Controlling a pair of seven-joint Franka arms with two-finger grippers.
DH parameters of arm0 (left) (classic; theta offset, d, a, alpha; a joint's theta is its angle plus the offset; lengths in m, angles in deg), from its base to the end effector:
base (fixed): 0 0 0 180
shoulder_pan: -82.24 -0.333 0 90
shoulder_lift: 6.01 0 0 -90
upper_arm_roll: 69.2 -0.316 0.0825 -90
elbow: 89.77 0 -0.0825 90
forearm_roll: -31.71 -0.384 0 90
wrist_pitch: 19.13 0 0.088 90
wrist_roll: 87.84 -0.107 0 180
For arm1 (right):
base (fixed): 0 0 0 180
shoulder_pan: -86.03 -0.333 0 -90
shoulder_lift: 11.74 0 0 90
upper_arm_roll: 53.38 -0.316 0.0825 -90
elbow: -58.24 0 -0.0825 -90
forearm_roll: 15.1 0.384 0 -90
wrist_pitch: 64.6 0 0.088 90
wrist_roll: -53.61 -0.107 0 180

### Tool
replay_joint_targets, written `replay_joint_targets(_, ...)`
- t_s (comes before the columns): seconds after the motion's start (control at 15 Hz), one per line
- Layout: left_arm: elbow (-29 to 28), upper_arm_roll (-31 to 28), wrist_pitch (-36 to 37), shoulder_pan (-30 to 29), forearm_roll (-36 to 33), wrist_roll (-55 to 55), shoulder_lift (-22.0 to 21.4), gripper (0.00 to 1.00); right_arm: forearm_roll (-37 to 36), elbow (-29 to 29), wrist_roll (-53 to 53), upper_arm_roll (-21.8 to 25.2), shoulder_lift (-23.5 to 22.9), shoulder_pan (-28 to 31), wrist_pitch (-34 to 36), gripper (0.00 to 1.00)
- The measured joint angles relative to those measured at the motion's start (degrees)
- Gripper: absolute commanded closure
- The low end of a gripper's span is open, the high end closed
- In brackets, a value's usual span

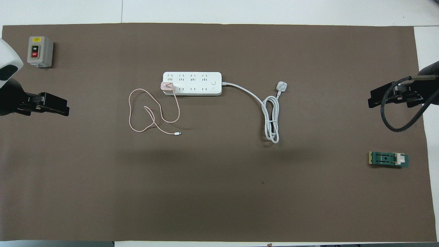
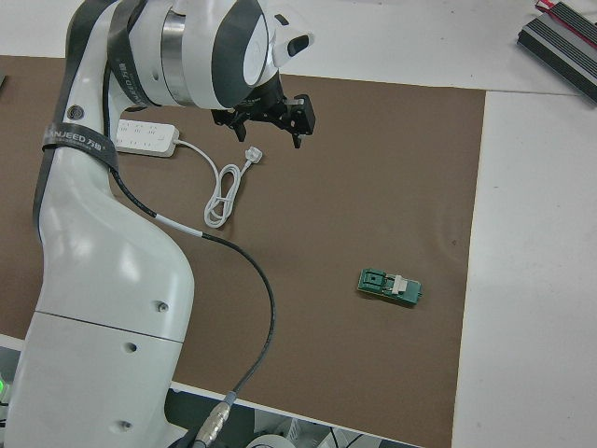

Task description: Unplug charger and place it aside

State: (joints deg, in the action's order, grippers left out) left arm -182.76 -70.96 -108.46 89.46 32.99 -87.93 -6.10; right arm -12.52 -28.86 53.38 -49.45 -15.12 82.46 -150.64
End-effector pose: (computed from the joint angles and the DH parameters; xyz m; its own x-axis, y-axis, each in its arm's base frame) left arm 0.5481 -0.0548 0.5999 0.9934 -0.0968 -0.0622 -0.0956 -0.9952 0.0225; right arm 0.5651 0.0027 0.6095 0.9970 -0.0074 -0.0774 -0.0105 -0.9991 -0.0407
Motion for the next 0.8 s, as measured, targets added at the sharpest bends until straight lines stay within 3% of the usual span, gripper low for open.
replay_joint_targets(0.53, 0.0, 0.0, 0.1, 0.0, 0.0, 0.5, 0.0, 0.0, 0.0, 0.0, 0.0, 0.0, 0.0, 0.0, 0.0, 0.0)
replay_joint_targets(0.8, 0.5, 0.1, 0.1, 0.0, 0.0, 8.7, 0.5, 0.0, 0.0, -0.3, 0.0, 0.0, 0.0, 0.0, 0.0, 0.0)
